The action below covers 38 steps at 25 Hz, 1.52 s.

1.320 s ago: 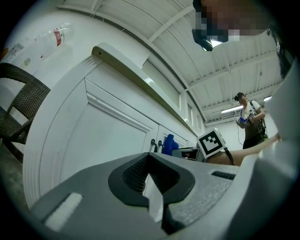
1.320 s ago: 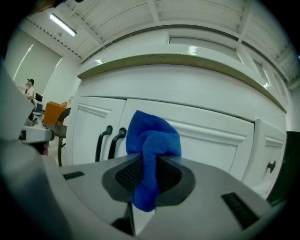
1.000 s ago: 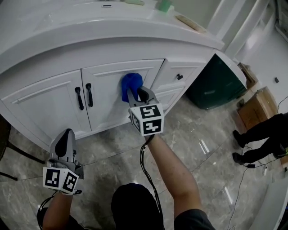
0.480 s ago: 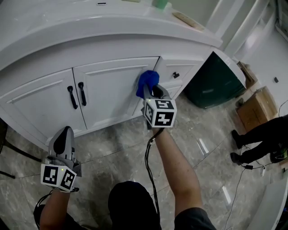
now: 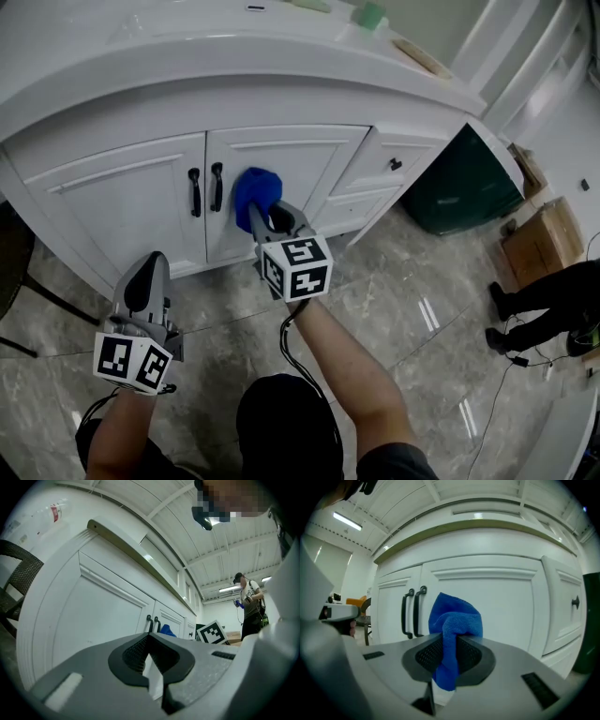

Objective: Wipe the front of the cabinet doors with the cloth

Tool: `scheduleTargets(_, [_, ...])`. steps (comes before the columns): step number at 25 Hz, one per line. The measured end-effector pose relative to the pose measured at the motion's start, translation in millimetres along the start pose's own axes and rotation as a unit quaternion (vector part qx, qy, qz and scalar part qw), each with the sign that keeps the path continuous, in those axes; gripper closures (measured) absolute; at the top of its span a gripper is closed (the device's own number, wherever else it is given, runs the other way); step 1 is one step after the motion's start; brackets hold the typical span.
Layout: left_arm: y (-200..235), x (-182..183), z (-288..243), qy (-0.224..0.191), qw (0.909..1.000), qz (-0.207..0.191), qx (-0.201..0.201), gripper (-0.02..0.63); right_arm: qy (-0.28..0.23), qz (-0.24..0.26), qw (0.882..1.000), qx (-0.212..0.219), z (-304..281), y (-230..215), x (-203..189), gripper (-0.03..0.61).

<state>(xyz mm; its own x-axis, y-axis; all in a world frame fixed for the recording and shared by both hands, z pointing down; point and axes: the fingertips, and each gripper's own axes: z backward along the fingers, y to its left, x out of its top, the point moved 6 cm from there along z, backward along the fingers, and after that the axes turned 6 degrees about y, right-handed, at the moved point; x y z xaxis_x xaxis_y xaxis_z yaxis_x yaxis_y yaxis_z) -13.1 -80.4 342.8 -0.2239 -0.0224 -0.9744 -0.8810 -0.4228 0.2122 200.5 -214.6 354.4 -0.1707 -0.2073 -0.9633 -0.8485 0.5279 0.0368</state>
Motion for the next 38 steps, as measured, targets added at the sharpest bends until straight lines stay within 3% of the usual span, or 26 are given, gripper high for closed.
scheduleTargets(4, [8.6, 2.9, 11.0, -0.003, 0.9999, 0.016, 0.001, 0.614, -0.011, -0.015, 0.999, 0.031, -11.8, 30.1, -3.1, 0.526])
scheduleTargets(10, [13.6, -7.6, 20.3, 0.016, 0.9997, 0.016, -0.003, 0.614, 0.005, 0.065, 0.998, 0.011, -19.5, 51.5, -13.9, 0.526])
scheduleTargets(15, [9.4, -10.3, 11.2, 0.016, 0.9998, 0.013, -0.004, 0.614, 0.003, 0.078, 0.997, 0.015, -22.8, 47.6, -13.7, 0.526])
scheduleTargets(23, [1.5, -16.4, -12.9, 0.024, 0.9996, 0.009, 0.011, 0.614, 0.01, 0.108, 0.994, -0.01, -14.2, -18.7, -18.9, 0.526])
scheduleTargets(30, [-14.5, -28.9, -30.6, 0.041, 0.999, -0.007, 0.019, 0.614, 0.034, 0.08, 0.994, -0.062, 4.8, -104.8, -45.8, 0.526])
scheduleTargets(35, [-21.3, -33.8, -32.6, 0.053, 0.9982, -0.018, 0.019, 0.614, 0.038, 0.005, 0.99, -0.135, 30.0, -158.2, -61.2, 0.526])
scheduleTargets(38, [-20.0, -35.9, -29.8, 0.059, 0.9978, -0.021, 0.022, 0.614, 0.035, -0.011, 0.987, -0.159, 31.3, -169.7, -67.5, 0.526])
